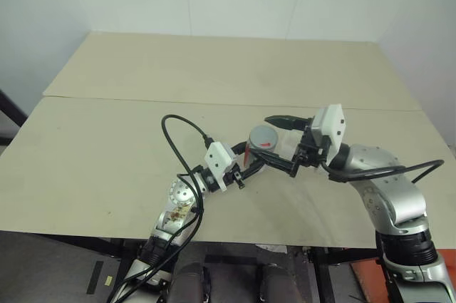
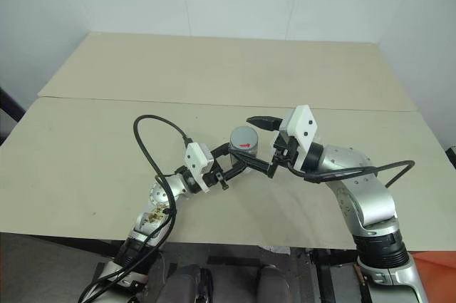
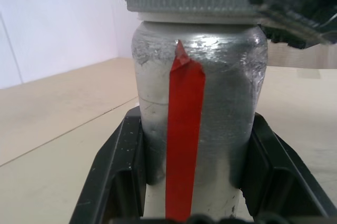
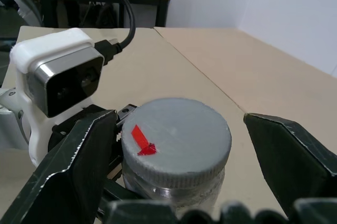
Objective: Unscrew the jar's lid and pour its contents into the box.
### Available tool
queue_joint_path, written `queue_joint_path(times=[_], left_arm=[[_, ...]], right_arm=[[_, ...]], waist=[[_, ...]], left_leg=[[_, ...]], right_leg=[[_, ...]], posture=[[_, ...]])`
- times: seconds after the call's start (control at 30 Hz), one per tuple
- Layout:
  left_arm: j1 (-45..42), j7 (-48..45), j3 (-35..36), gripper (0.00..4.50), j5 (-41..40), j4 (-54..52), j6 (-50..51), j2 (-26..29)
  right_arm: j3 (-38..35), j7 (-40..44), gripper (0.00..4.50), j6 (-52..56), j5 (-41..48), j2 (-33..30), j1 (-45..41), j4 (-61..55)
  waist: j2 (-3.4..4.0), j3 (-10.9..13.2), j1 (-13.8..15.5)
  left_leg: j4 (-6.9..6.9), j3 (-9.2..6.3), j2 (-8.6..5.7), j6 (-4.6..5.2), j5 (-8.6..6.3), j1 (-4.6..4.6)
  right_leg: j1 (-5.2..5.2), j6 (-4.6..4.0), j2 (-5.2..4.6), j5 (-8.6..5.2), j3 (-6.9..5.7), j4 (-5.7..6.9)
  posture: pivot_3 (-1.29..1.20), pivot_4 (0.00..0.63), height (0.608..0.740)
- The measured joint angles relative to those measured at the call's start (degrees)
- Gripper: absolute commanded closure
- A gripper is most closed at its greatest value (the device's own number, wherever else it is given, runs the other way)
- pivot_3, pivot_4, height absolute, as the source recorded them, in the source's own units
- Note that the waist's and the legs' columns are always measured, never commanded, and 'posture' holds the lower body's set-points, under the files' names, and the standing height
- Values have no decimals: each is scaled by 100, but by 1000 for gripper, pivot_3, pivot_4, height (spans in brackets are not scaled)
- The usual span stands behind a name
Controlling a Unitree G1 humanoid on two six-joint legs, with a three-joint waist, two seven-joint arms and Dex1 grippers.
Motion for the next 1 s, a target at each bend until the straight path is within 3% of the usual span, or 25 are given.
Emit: queue_joint_path(times=[0.1, 0.2, 0.67, 1.0], left_arm=[[0, -1, 0, 2574, 7, 0, 0, 0], [-14, 20, 9, 2574, 13, 5, 0, -16], [-21, 18, 10, 2574, 15, 53, 0, -17], [-12, -4, -2, 2574, 85, 64, -13, -11]], right_arm=[[-6, -1, 552, 22, 18, 19, -3, 5], [-7, 22, 1541, 38, 83, 51, -2, 7], [0, 8, 1541, 47, 11, 94, -2, 4], [-428, -269, 1541, 674, 734, 153, -142, -66]], waist=[[0, 0, -2], [0, 0, -4], [0, 0, -3], [0, 0, -5]], left_leg=[[0, 0, 1, 0, 0, 1], [0, -1, 1, 1, -1, 1], [-1, 0, 0, 0, 0, 1], [-1, -1, 1, 2, -1, 0]], right_leg=[[0, 0, 0, 0, 0, 2], [0, 0, 0, 0, 0, 2], [-1, 0, 0, 0, 0, 1], [-1, 0, 0, 0, 0, 2]], posture=[[0, 150, 740], [0, 150, 740], [0, 150, 740], [0, 150, 740]])
